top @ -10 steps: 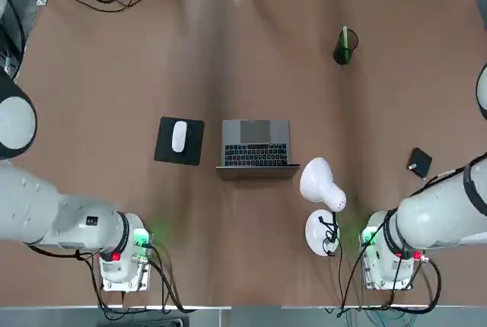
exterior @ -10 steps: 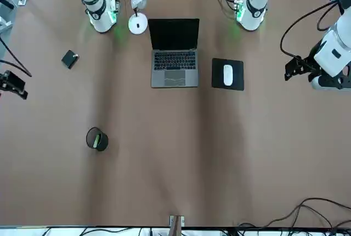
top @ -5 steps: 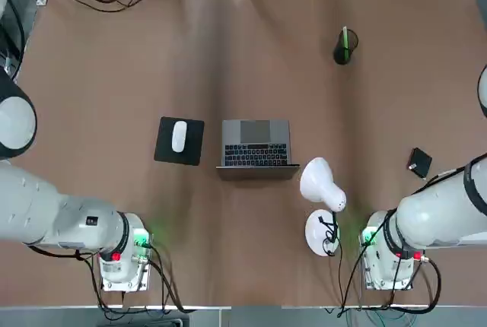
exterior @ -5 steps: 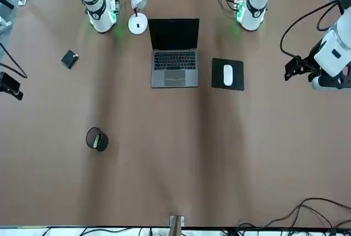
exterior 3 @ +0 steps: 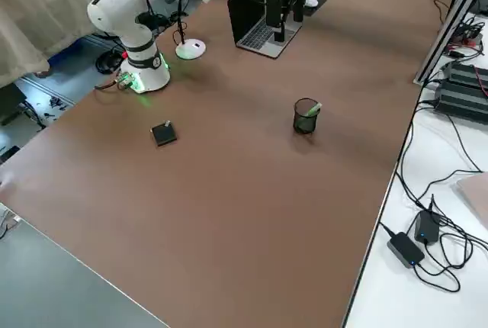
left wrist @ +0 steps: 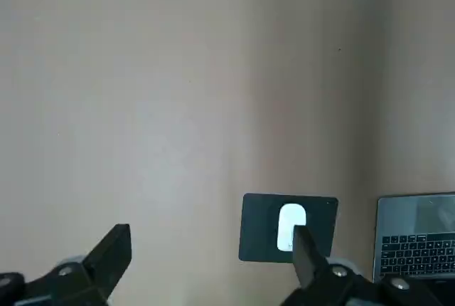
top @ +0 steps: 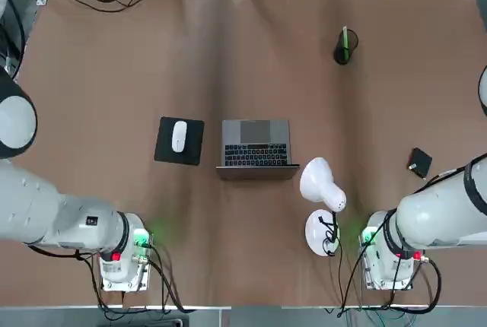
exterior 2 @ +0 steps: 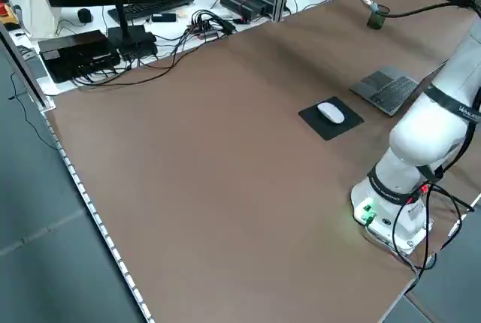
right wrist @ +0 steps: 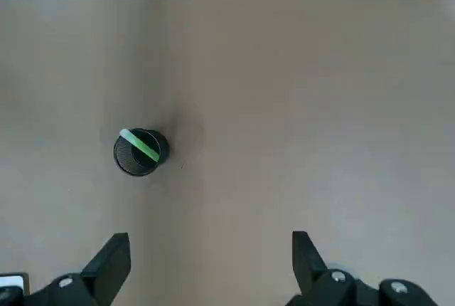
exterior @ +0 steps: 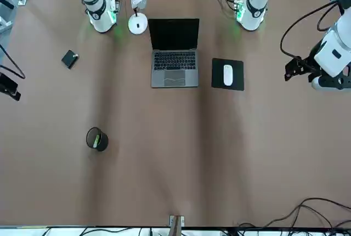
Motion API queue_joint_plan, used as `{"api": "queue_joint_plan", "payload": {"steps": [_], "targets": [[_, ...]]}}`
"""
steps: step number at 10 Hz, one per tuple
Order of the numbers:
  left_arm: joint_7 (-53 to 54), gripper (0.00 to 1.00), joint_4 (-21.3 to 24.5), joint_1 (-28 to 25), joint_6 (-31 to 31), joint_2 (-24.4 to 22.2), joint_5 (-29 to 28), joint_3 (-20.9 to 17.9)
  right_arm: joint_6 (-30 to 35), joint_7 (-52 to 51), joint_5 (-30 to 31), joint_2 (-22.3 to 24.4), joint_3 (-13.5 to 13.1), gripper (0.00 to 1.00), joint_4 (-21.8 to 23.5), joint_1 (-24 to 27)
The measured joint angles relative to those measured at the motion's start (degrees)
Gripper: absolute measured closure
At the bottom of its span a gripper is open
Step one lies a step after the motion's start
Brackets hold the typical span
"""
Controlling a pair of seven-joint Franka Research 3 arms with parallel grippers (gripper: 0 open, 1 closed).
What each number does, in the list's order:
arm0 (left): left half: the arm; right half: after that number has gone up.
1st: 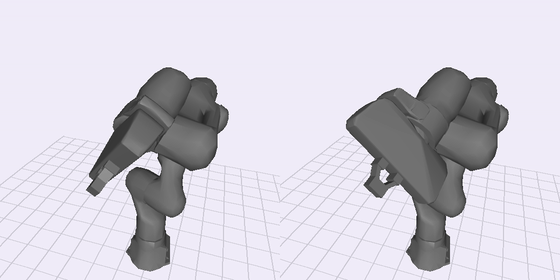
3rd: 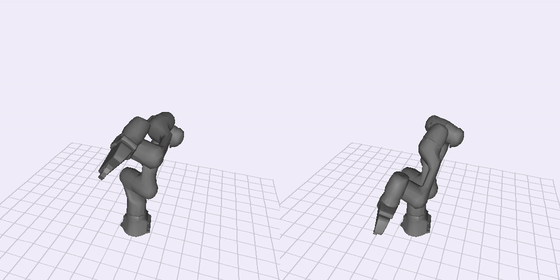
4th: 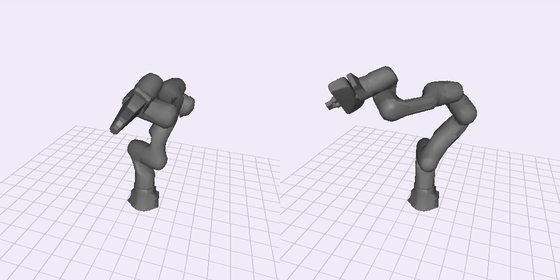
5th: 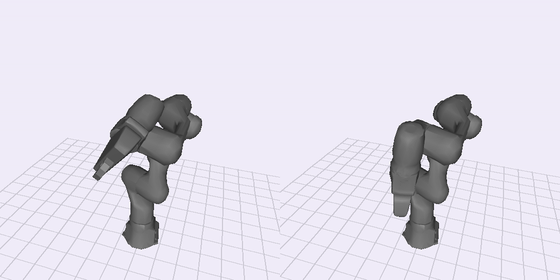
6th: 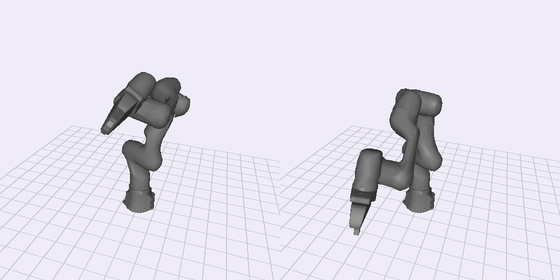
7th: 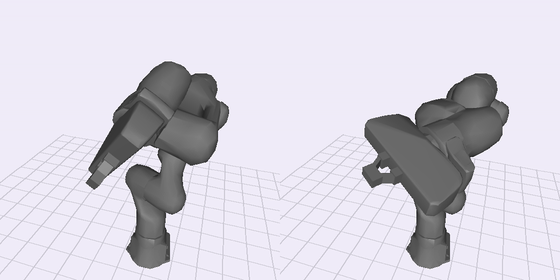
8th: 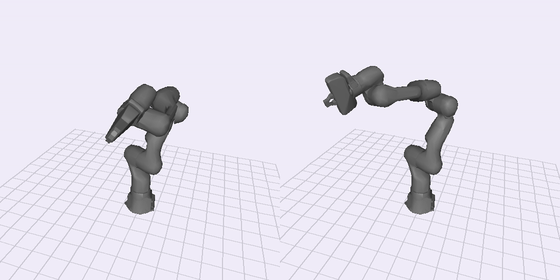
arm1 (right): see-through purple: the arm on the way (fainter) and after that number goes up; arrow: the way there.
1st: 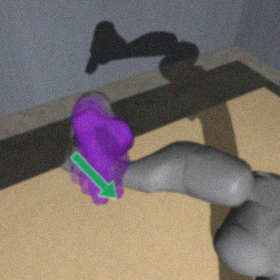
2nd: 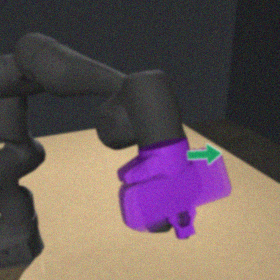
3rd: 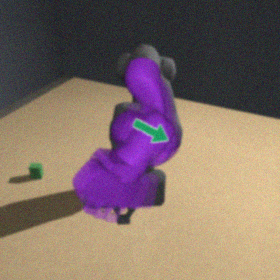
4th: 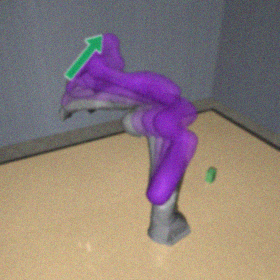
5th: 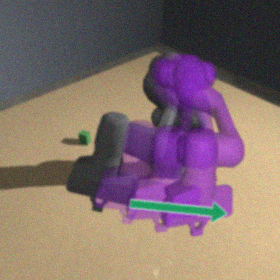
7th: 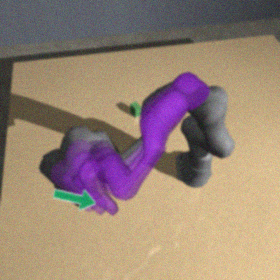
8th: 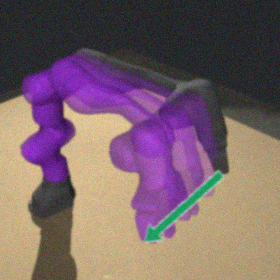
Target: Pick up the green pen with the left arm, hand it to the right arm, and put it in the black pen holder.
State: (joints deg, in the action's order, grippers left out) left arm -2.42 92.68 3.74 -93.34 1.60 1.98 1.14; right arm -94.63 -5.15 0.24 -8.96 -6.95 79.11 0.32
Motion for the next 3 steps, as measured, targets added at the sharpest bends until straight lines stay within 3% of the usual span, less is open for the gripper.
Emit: {"api": "queue_joint_plan", "payload": {"steps": [3], "targets": [[-0.05, 0.0, -0.86, 0.0, 0.0, 0.27, 0.0, 0.01, -0.01, 0.02, 0.0, 0.0, 0.0, 0.0, 0.0, 0.01]]}}
